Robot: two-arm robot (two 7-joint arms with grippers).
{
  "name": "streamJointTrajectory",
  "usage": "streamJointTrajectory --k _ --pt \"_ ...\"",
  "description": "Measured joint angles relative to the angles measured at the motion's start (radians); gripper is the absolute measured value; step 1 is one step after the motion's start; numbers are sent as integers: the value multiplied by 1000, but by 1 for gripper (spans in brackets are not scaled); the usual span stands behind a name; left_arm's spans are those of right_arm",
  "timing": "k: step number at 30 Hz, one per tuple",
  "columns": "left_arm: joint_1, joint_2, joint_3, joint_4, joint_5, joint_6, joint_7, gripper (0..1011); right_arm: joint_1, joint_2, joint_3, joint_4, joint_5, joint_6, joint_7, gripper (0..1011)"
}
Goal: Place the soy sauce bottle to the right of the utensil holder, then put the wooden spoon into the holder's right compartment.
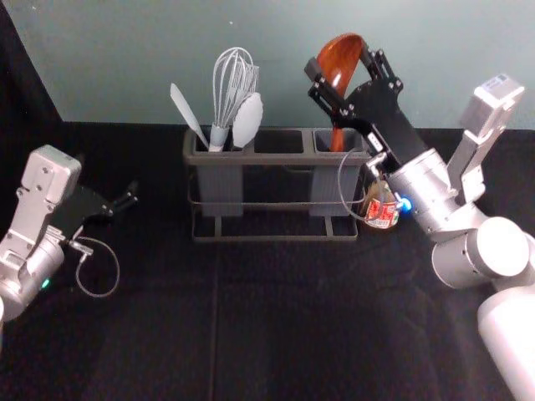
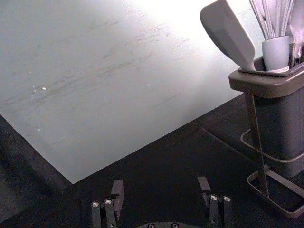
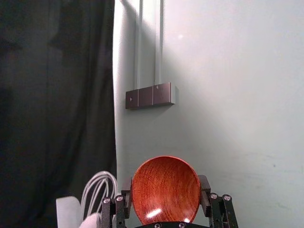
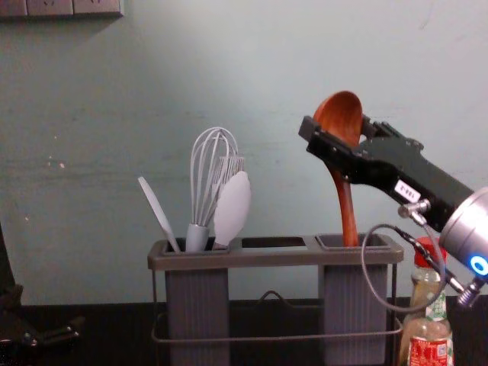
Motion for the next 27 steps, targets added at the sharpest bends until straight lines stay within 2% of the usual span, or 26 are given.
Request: streamJointTrajectory --k 10,27 --pt "0 0 0 0 0 0 0 1011 -10 -10 8 48 4 -30 18 838" --pt "0 0 0 0 0 0 0 1011 -29 -20 17 64 4 -40 23 838"
